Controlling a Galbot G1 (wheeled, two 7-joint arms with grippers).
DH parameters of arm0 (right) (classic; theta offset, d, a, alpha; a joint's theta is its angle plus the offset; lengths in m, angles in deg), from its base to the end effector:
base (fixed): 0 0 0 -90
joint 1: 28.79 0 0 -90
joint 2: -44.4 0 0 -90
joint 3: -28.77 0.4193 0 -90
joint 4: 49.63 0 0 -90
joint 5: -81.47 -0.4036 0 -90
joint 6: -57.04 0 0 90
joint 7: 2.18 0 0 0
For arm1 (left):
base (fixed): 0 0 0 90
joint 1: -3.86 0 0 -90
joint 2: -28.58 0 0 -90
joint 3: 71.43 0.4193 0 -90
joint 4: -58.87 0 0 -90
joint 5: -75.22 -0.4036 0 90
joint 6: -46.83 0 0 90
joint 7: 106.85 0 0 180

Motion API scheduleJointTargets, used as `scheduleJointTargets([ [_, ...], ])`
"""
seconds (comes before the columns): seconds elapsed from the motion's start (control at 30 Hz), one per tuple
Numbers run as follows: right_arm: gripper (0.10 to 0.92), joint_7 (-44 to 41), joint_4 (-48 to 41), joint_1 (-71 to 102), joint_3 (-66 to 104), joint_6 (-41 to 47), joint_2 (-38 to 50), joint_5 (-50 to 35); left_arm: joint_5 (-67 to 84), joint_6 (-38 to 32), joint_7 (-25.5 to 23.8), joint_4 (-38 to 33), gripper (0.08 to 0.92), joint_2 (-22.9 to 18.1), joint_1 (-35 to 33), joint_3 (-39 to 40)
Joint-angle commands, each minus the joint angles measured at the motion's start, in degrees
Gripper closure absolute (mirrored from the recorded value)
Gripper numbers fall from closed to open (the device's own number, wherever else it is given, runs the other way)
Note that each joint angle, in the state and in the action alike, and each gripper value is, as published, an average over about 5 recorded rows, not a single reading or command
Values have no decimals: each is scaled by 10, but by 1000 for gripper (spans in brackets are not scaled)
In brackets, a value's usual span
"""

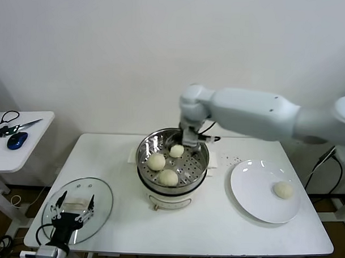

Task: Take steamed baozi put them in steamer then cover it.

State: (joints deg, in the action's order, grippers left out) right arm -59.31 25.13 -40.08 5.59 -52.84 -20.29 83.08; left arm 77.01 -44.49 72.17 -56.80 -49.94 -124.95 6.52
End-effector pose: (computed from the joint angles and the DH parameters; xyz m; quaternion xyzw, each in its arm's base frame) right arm 0.6459 0.0990 -0.0274 0.6138 -0.1876 0.7651 0.0507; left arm 0.1365 0.1231 -0.3979 0.0270 -0.9876 -0.1241 0.0919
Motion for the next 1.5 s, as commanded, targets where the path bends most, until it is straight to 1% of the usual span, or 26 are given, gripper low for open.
scheduleJointTargets([
  [0.03, 203, 29, -4, -63, -61, 248, 173, -187, -2, 3, 0, -2, 177, -1, 4, 4],
  [0.1, 203, 0, -3, -43, -48, 272, 214, -211, -3, 4, 0, -3, 177, -2, 7, 5],
  [0.17, 203, -22, -4, -9, -22, 284, 257, -205, -4, 5, 0, -3, 177, -3, 9, 6],
  [0.33, 203, -44, -24, 135, 99, 285, 336, -142, -7, 7, 0, -6, 177, -3, 10, 5],
  [0.5, 203, -54, -54, 290, 244, 258, 370, -67, -9, 8, 0, -9, 177, -5, 8, 3],
  [0.7, 203, -65, -107, 417, 374, 208, 366, 33, -15, 8, 0, -12, 177, -8, 4, 2],
  [0.9, 203, -73, -171, 469, 440, 180, 345, 88, -16, 8, 1, -14, 177, -9, -2, -2],
  [1.1, 203, -75, -193, 485, 440, 171, 334, 111, -16, 7, 1, -11, 177, -11, -5, -4],
  [1.27, 203, -72, -235, 485, 454, 154, 306, 124, -18, 7, 1, -8, 177, -12, -5, -4],
  [1.5, 203, -72, -270, 467, 448, 146, 265, 127, -21, 9, 1, -5, 177, -13, -3, -3],
])
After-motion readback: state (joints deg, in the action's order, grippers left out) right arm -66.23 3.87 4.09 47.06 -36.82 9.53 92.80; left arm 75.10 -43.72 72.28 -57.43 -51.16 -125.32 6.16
